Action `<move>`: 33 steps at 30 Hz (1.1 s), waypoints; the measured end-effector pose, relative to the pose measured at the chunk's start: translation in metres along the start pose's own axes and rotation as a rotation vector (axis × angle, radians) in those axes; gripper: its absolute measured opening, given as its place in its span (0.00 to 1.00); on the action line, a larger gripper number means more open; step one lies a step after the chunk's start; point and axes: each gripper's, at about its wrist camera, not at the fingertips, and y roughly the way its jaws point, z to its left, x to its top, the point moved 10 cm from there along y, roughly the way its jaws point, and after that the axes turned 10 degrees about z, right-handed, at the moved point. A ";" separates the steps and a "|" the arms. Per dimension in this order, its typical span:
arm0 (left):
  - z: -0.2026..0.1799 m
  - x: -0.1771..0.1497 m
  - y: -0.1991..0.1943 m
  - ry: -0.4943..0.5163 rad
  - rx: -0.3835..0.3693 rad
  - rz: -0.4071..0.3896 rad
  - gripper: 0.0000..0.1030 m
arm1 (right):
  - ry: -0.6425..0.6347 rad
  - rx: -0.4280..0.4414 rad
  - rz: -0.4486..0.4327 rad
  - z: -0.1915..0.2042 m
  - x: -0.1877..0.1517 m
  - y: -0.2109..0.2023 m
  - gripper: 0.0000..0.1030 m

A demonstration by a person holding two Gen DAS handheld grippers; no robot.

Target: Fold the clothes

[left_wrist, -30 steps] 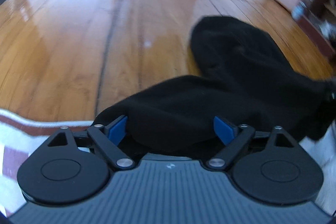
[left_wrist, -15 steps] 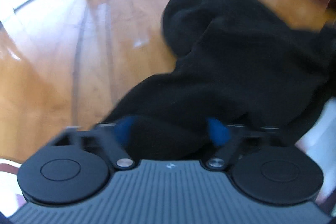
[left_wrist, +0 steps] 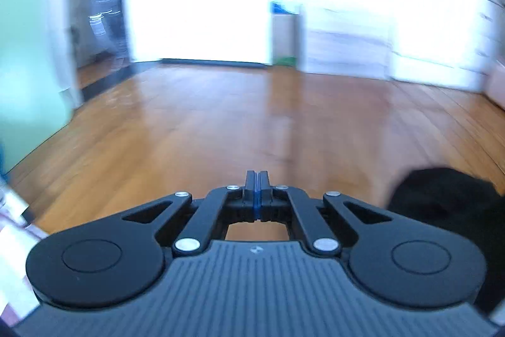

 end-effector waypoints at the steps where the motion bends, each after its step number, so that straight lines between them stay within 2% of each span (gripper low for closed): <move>1: 0.014 -0.003 0.005 -0.042 -0.006 0.026 0.00 | -0.017 -0.097 0.007 -0.007 -0.004 0.011 0.29; 2: 0.024 -0.011 0.012 -0.106 -0.049 0.074 0.00 | -0.033 -0.195 0.014 -0.015 -0.008 0.021 0.43; 3: 0.024 -0.019 0.018 -0.141 -0.097 0.124 0.02 | -0.050 -0.293 0.021 -0.022 -0.011 0.030 0.43; 4: 0.023 -0.027 0.024 -0.170 -0.141 0.172 0.03 | -0.064 -0.342 0.031 -0.029 -0.023 0.035 0.43; 5: 0.014 -0.032 0.026 -0.135 -0.148 0.203 0.05 | -0.071 -0.347 0.045 -0.033 -0.037 0.039 0.43; 6: 0.006 -0.036 0.027 -0.100 -0.154 0.232 0.14 | -0.056 -0.346 0.082 -0.040 -0.053 0.044 0.43; 7: 0.000 -0.037 0.025 -0.058 -0.151 0.238 0.24 | -0.015 -0.329 0.131 -0.048 -0.064 0.047 0.43; 8: -0.013 -0.038 0.023 -0.012 -0.161 0.238 0.53 | 0.027 -0.312 0.179 -0.055 -0.076 0.050 0.43; 9: -0.025 -0.039 0.022 0.016 -0.179 0.239 0.72 | 0.068 -0.294 0.228 -0.062 -0.088 0.052 0.43; 10: -0.037 -0.039 0.024 0.034 -0.193 0.243 0.73 | 0.116 -0.283 0.234 -0.068 -0.088 0.049 0.43; 12: -0.055 -0.046 0.025 0.082 -0.235 0.263 0.73 | 0.203 -0.271 0.236 -0.075 -0.085 0.043 0.58; 14: -0.066 -0.056 0.025 0.129 -0.261 0.285 0.74 | 0.283 -0.267 0.230 -0.080 -0.078 0.036 0.60; 16: -0.074 -0.067 0.023 0.168 -0.280 0.312 0.74 | 0.239 -0.346 0.168 -0.074 -0.072 0.026 0.60; 17: -0.069 -0.071 0.027 0.153 -0.274 0.335 0.74 | 0.217 -0.385 0.137 -0.071 -0.068 0.021 0.60; 20: -0.056 -0.081 0.038 0.106 -0.258 0.404 0.74 | -0.094 -0.458 0.110 -0.023 -0.078 0.029 0.60; 21: -0.051 -0.084 0.041 0.087 -0.254 0.427 0.74 | -0.184 -0.408 0.165 -0.004 -0.092 0.042 0.60; 23: -0.037 -0.088 0.047 -0.040 -0.311 0.480 0.71 | -0.331 -0.275 0.290 0.033 -0.126 0.068 0.57; 24: -0.031 -0.090 0.048 -0.087 -0.341 0.495 0.71 | -0.356 -0.203 0.368 0.047 -0.147 0.085 0.55; 26: -0.021 -0.092 0.047 -0.155 -0.391 0.505 0.71 | -0.391 -0.163 0.491 0.057 -0.179 0.114 0.52; 27: -0.018 -0.092 0.047 -0.173 -0.405 0.502 0.71 | -0.455 -0.187 0.519 0.059 -0.190 0.127 0.52; 30: -0.012 -0.090 0.048 -0.222 -0.444 0.492 0.71 | -0.661 -0.332 0.467 0.048 -0.194 0.145 0.53; 32: -0.011 -0.090 0.049 -0.251 -0.470 0.487 0.71 | -0.712 -0.321 0.502 0.037 -0.202 0.152 0.53; 33: -0.017 -0.086 0.054 -0.259 -0.482 0.486 0.71 | -0.672 -0.292 0.504 0.033 -0.199 0.151 0.53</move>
